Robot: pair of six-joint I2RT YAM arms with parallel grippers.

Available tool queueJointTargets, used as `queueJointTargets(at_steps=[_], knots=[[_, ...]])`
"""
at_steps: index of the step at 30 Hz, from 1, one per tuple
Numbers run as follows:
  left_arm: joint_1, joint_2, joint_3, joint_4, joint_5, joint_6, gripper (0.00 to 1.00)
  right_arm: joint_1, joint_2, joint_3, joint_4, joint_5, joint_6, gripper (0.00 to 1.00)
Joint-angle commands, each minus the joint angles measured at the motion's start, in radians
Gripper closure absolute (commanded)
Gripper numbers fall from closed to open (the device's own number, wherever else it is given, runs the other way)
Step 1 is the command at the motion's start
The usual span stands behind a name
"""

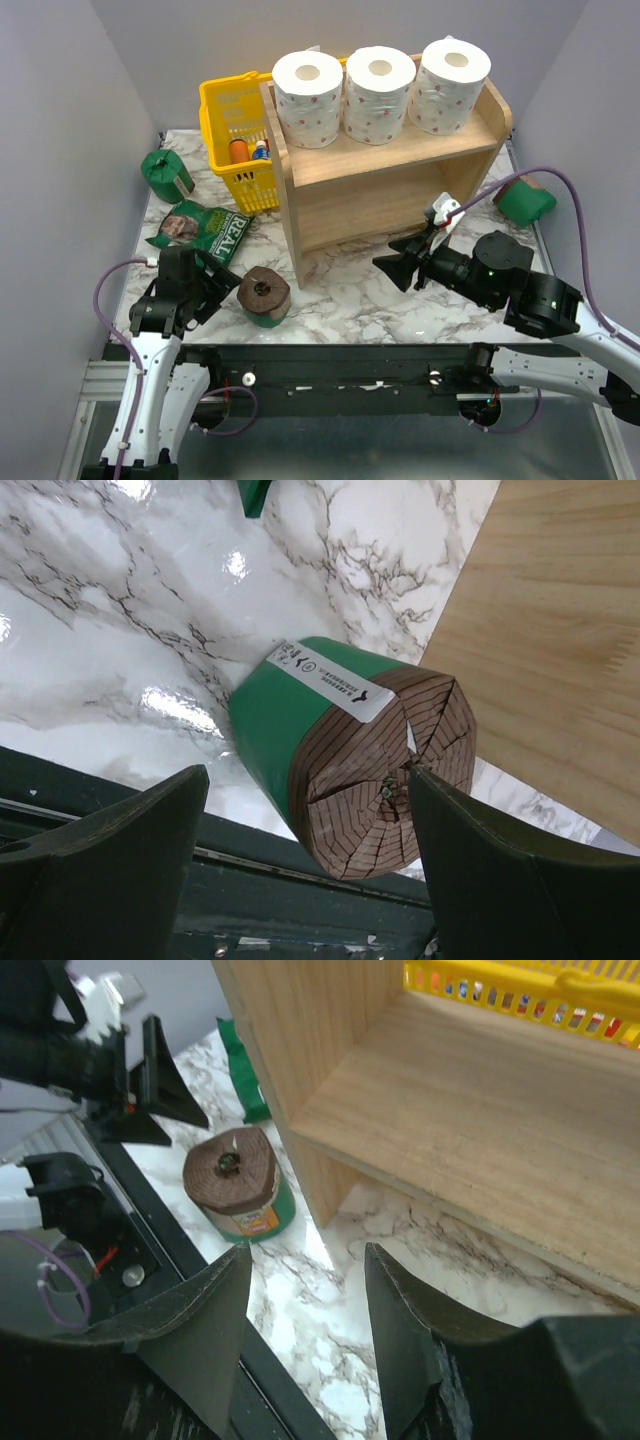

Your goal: Place and organize the paper towels onto the shelf

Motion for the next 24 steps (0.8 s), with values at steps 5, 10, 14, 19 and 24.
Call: queueJointTargets(at_steps=[5,10,14,19,24], knots=[[-0.091,0.003,-0.113,0.111,0.109,-0.070,0.10,0.000,-0.067,-0.063,0.103,0.034,0.031,0.43],[-0.236,0.047,-0.120,0.163,0.024,-0.133,0.10,0.000,-0.070,-0.082,0.108,0.034,0.023,0.43],[-0.313,0.072,-0.128,0.182,-0.016,-0.171,0.10,0.000,-0.078,-0.103,0.114,0.027,0.020,0.43],[-0.320,0.106,-0.156,0.188,-0.039,-0.179,0.14,0.000,-0.095,-0.135,0.120,-0.002,0.040,0.43],[-0.320,0.071,-0.168,0.197,-0.027,-0.190,0.27,-0.002,-0.128,-0.189,0.137,-0.021,0.078,0.43]])
